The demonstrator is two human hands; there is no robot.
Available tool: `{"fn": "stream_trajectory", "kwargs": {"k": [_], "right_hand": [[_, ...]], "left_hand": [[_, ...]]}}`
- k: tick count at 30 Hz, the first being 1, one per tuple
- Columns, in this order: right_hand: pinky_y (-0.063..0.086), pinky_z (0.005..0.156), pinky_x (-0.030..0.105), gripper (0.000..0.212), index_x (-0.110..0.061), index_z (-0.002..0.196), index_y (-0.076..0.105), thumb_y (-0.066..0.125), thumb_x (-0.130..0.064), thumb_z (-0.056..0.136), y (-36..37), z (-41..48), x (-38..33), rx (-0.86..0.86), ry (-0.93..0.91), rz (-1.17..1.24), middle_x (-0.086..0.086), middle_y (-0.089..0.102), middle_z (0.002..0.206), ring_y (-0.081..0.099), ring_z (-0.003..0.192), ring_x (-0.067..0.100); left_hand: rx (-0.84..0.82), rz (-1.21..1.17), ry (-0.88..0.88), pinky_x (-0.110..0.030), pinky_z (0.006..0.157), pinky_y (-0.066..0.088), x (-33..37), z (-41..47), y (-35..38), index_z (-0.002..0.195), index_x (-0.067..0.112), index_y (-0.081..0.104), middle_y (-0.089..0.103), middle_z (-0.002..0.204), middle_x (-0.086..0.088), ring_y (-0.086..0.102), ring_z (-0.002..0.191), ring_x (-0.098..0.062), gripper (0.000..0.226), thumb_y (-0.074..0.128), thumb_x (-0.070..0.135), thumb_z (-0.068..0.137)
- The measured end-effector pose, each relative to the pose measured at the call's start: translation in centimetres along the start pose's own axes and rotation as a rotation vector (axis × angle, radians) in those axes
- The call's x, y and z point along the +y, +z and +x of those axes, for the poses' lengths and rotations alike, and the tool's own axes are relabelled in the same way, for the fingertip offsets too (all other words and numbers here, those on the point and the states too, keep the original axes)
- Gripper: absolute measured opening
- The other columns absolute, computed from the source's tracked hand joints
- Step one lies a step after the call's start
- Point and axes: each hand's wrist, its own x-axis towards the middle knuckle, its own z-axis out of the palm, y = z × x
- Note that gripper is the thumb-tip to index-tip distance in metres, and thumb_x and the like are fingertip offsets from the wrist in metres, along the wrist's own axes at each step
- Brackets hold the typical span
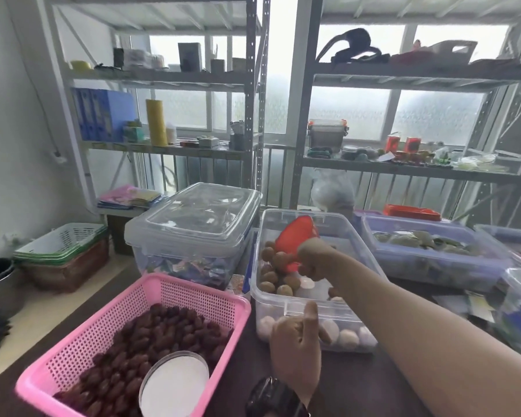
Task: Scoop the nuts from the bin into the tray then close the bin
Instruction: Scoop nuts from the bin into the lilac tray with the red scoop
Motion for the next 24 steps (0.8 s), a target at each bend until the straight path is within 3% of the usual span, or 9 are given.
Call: {"fn": "stream_trajectory", "kwargs": {"k": [2, 5, 8, 11, 18, 22, 24], "right_hand": [[0.029, 0.029, 0.008, 0.027, -0.007, 0.072, 0.048, 0.035, -0.002, 0.095, -0.1, -0.9, 0.5, -0.085, 0.038, 0.176, 0.004, 0.046, 0.064, 0.043, 0.035, 0.012], [0.022, 0.036, 0.011, 0.032, -0.008, 0.073, 0.047, 0.024, -0.002, 0.093, -0.6, -1.7, 1.2, -0.197, 0.085, 0.342, 0.003, 0.042, 0.061, 0.037, 0.041, 0.009], [0.013, 0.030, 0.008, 0.029, -0.006, 0.075, 0.042, 0.019, -0.001, 0.091, -1.8, -2.2, 1.5, -0.295, 0.191, 0.472, 0.005, 0.040, 0.054, 0.027, 0.024, 0.006], [0.011, 0.024, 0.010, 0.033, -0.003, 0.074, 0.045, 0.018, -0.001, 0.093, -3.4, -3.0, 1.6, -0.373, 0.198, 0.506, 0.005, 0.042, 0.039, 0.023, 0.019, 0.005], [0.012, 0.021, 0.014, 0.037, -0.005, 0.070, 0.044, 0.019, -0.003, 0.096, -9.0, -7.0, 1.0, -0.491, 0.136, 0.561, 0.000, 0.038, 0.035, 0.024, 0.019, 0.005], [0.013, 0.020, 0.014, 0.037, -0.006, 0.069, 0.042, 0.018, -0.004, 0.096, -12.1, -9.8, 1.6, -0.493, 0.081, 0.590, 0.001, 0.039, 0.035, 0.025, 0.018, 0.004], [0.014, 0.020, 0.014, 0.035, -0.006, 0.070, 0.042, 0.018, -0.004, 0.095, -13.6, -11.2, 2.3, -0.472, 0.068, 0.601, 0.001, 0.039, 0.036, 0.025, 0.019, 0.004]], "left_hand": [[-0.004, 0.013, 0.016, -0.023, 0.057, 0.036, 0.0, 0.0, 0.0, 0.042, 0.023, 0.064, 0.046, 0.031, 0.007, 0.044, 0.033, -0.004, 0.082, 0.030, 0.086, 0.080], [-0.003, 0.011, 0.006, -0.027, 0.060, 0.037, 0.1, 0.0, 0.0, 0.043, 0.020, 0.065, 0.046, 0.031, 0.006, 0.044, 0.034, -0.005, 0.085, 0.030, 0.089, 0.077], [-0.012, 0.000, -0.003, -0.028, 0.061, 0.036, 0.2, -0.1, -0.2, 0.041, 0.022, 0.064, 0.046, 0.031, 0.005, 0.043, 0.034, -0.005, 0.083, 0.031, 0.091, 0.075], [0.011, 0.009, 0.000, -0.029, 0.061, 0.037, 0.3, 0.0, -0.2, 0.040, 0.023, 0.063, 0.047, 0.032, 0.005, 0.044, 0.035, -0.005, 0.082, 0.032, 0.092, 0.073], [-0.027, 0.015, -0.006, -0.030, 0.060, 0.038, 0.5, 0.2, -0.7, 0.040, 0.022, 0.063, 0.048, 0.031, 0.005, 0.045, 0.033, -0.002, 0.085, 0.031, 0.095, 0.068], [-0.039, 0.019, -0.005, -0.042, 0.058, 0.047, 0.4, 0.3, -0.8, 0.042, 0.019, 0.065, 0.046, 0.030, 0.002, 0.045, 0.032, -0.010, 0.083, 0.033, 0.086, 0.078], [-0.045, 0.041, -0.016, -0.051, 0.066, 0.051, 0.5, 0.3, -0.7, 0.043, 0.018, 0.066, 0.048, 0.031, 0.003, 0.046, 0.033, -0.009, 0.077, 0.034, 0.073, 0.087]]}}
